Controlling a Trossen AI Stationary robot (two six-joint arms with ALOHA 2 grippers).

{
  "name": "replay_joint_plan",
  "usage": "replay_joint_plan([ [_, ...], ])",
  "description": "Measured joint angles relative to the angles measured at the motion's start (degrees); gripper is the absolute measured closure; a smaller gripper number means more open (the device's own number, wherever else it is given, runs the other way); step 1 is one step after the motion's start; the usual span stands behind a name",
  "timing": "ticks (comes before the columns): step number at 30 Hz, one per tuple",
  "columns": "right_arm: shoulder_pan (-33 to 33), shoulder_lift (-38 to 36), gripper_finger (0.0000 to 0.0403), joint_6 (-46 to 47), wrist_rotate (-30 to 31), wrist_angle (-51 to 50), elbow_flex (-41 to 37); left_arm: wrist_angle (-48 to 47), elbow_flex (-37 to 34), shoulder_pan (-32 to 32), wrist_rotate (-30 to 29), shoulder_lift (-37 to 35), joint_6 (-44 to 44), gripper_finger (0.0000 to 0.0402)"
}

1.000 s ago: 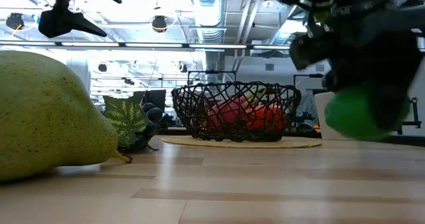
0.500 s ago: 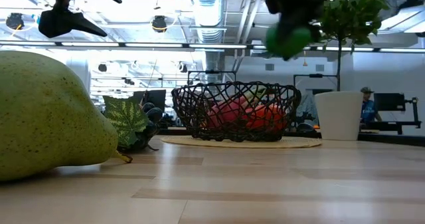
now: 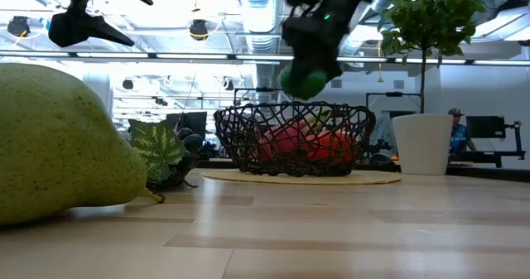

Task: Build produce basket
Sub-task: Put the green lime into the black wire basket

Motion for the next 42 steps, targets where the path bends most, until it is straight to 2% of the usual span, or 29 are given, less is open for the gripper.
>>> replay_joint_plan([
  [5,-0.6,5.1,0.0097,-0.6,-2.1,-1.0,1.0,-0.2,0.0,0.0,0.0,0.0,0.0,0.0077],
  [14,1.5,9.1,0.0097,-3.5,-2.8,-1.9,1.0,-0.3,0.0,0.0,-0.5,0.0,0.0,0.0077],
  [23,2.3,9.2,0.0092,-6.4,-2.7,-2.9,1.0,-0.3,0.0,0.0,-1.6,0.0,-0.2,0.0077],
  [33,2.2,9.2,0.0052,-6.7,-2.7,-3.5,1.0,-0.3,0.0,0.0,-1.7,0.0,-0.4,0.0077],
  [42,2.3,9.2,0.0054,-6.7,-2.7,-4.4,1.0,-0.3,0.0,0.0,-1.7,0.0,-0.4,0.0077],
])
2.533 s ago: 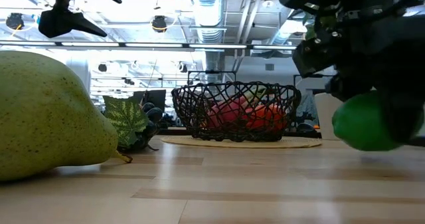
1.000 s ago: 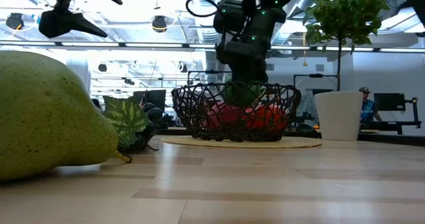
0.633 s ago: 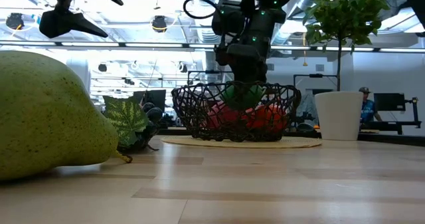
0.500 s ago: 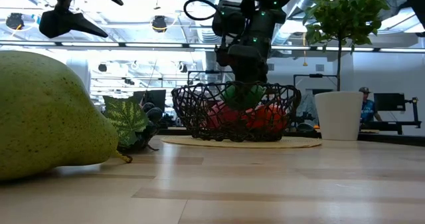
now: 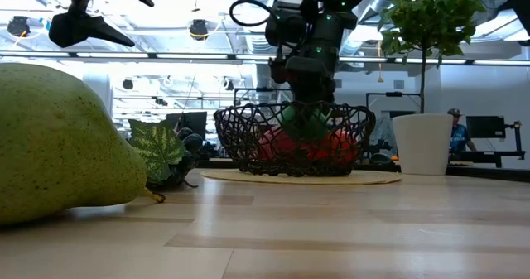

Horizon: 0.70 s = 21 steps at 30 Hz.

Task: Build produce basket
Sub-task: Put the green lime into the black wire basket

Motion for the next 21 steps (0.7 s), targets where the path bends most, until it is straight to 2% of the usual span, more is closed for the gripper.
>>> replay_joint_plan([
  [21,1.4,0.0,0.0025,-3.0,0.4,-3.4,0.0,0.0,0.0,0.0,0.2,0.0,-0.5,0.0077],
])
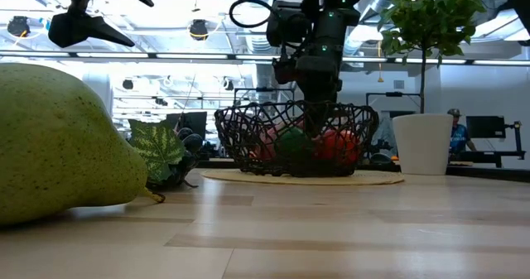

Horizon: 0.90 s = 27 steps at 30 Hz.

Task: Build produce basket
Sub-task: Put the green lime into the black wire basket, then put the red apple into the black wire basket

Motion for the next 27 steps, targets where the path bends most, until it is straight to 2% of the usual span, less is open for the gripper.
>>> replay_joint_plan([
  [5,0.0,-0.4,0.0025,0.3,0.0,-1.6,0.7,-0.1,0.0,0.0,0.0,0.0,0.0,0.0077],
  [10,0.8,-2.1,0.0025,1.6,-0.2,-8.4,6.3,-1.0,0.0,0.0,0.0,0.0,-0.3,0.0077],
  [14,4.4,-5.7,0.0026,7.9,-0.7,-15.0,9.5,-1.6,0.0,0.0,0.1,0.0,-1.0,0.0077],
  [17,9.7,-10.0,0.0026,18.0,-1.7,-18.0,8.5,-2.2,0.0,0.0,0.2,0.0,-2.0,0.0077],
  [21,19.5,-15.0,0.0026,37.0,-1.7,-20.6,4.7,-2.9,0.0,0.0,0.3,0.0,-2.1,0.0077],
  [24,29.0,-17.7,0.0026,47.5,-0.4,-19.5,0.7,-3.3,0.0,0.0,0.3,0.0,-2.2,0.0077],
  [27,37.9,-18.7,0.0026,54.2,-0.4,-15.7,-3.4,-3.5,0.0,0.0,0.4,0.0,-2.2,0.0077],
])
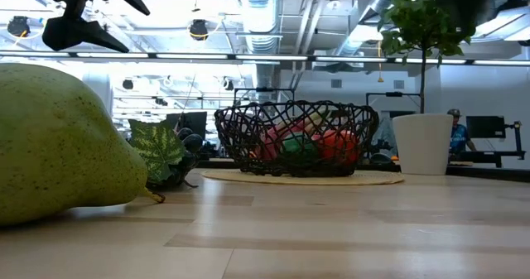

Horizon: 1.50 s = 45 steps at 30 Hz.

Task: Build produce basket
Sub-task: Put the red apple into the black wire basket

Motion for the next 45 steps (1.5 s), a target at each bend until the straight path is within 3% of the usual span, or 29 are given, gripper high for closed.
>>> replay_joint_plan([
  [6,11.4,0.9,0.0026,6.0,1.5,10.4,-7.1,-0.3,0.0,0.0,0.6,0.0,-0.1,0.0077],
  [13,13.8,4.6,0.0026,2.6,2.3,15.5,-11.2,-1.2,0.0,0.0,0.7,0.0,-0.4,0.0077],
  [27,13.7,4.4,0.0027,0.4,-0.1,30.5,-21.9,-2.5,0.0,0.0,1.1,0.0,-1.4,0.0077],
  [38,9.9,3.6,0.0114,-3.2,-0.1,29.0,-21.7,-2.5,0.0,0.0,1.1,0.0,-1.0,0.0077],
  [45,2.8,-2.4,0.0108,-9.0,0.4,27.9,-19.6,-2.5,0.0,0.0,1.4,0.0,-1.0,0.0077],
])
